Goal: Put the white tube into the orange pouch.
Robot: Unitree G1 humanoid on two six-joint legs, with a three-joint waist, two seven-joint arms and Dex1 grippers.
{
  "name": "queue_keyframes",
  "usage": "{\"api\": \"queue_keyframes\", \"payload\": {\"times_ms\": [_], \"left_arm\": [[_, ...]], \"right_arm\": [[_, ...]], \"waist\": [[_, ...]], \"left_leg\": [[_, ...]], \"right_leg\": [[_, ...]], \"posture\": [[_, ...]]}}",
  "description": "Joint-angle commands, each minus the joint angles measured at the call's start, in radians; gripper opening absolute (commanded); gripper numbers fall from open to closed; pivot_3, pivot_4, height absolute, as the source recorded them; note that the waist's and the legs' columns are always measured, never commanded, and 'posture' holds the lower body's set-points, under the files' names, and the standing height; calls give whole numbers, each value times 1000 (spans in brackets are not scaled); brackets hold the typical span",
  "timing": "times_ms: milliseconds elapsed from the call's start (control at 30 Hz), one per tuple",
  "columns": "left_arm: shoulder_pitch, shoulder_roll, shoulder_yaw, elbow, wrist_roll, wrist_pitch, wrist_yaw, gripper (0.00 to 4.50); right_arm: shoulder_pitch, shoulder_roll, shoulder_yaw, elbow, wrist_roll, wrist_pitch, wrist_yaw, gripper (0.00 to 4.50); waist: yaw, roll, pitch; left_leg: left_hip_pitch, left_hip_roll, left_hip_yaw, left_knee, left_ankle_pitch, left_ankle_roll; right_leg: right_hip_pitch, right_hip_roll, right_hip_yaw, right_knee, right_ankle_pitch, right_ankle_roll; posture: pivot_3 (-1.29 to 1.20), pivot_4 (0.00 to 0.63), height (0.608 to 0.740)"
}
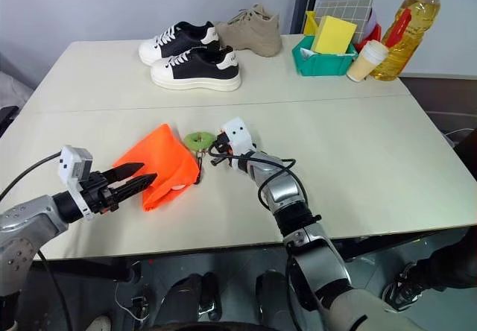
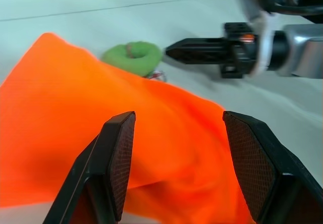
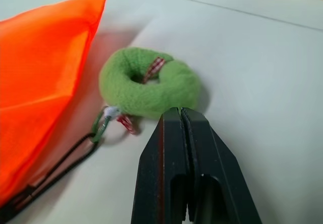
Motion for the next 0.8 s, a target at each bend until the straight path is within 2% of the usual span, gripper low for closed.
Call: {"api": "queue_keyframes", "payload": {"times_ms": [33,67,267,300,600,667,733,800], "left_arm": [[0,-4,-5,-10,7,-23,2,2955],[6,-9,-4,-6,11,-26,3,2955],[22,-36,-8,-18,13,-32,16,2955],[27,-40,-9,-23,15,-35,17,2955],[48,-73,-19,-41,25,-80,26,2955],[48,-78,-17,-43,23,-85,28,2955],[45,-84,-11,-43,21,-93,34,2955],[44,-87,-9,-42,19,-100,37,2955]], "right_arm": [[3,3,-20,-95,38,38,29,570],[-6,16,-32,-93,39,37,8,890],[-72,65,-64,-1,32,36,-60,4087],[-88,73,-66,26,29,33,-69,4471],[-215,123,-73,310,-3,-25,-113,4471],[-221,125,-67,334,-14,-43,-111,3925],[-211,117,-50,327,-33,-56,-101,3174],[-201,110,-41,315,-46,-63,-92,2038]], "waist": [[0,0,0],[0,0,0],[0,0,0],[0,0,0],[0,0,0],[-1,0,0],[-1,0,0],[-1,0,0]], "left_leg": [[0,0,0,0,0,0],[0,0,0,0,0,0],[0,0,0,-1,1,-1],[0,0,0,-1,1,-1],[0,0,0,-1,1,-1],[0,0,0,-1,1,-1],[0,0,0,-1,1,-1],[0,0,0,-1,1,-1]], "right_leg": [[0,0,0,0,0,0],[0,0,0,0,0,0],[0,0,0,0,0,0],[0,0,0,0,0,0],[0,0,0,0,0,0],[0,0,0,0,0,0],[0,0,0,0,0,0],[0,0,0,0,0,0]], "posture": [[0,150,740],[0,150,740],[0,150,740],[0,150,740],[0,150,740],[0,150,740],[0,150,740],[0,150,740]]}}
